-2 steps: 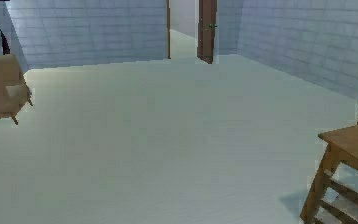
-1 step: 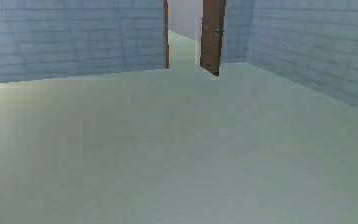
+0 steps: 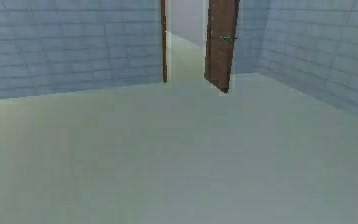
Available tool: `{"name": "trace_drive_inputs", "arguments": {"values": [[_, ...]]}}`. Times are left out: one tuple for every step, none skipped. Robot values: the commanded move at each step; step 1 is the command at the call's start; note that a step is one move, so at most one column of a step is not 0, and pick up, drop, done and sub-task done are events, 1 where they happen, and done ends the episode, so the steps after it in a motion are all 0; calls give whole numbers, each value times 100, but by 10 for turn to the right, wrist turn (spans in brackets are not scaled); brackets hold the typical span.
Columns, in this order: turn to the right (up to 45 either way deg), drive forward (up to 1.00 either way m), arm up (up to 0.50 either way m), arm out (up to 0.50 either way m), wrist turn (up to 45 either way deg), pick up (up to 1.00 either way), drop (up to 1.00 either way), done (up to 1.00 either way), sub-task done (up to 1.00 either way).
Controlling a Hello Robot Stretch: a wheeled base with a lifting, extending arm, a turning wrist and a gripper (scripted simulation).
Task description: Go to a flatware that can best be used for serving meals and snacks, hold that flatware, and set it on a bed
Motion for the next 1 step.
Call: {"name": "trace_drive_inputs", "arguments": {"values": [[0, 100, 0, 0, 0, 0, 0, 0, 0]]}}
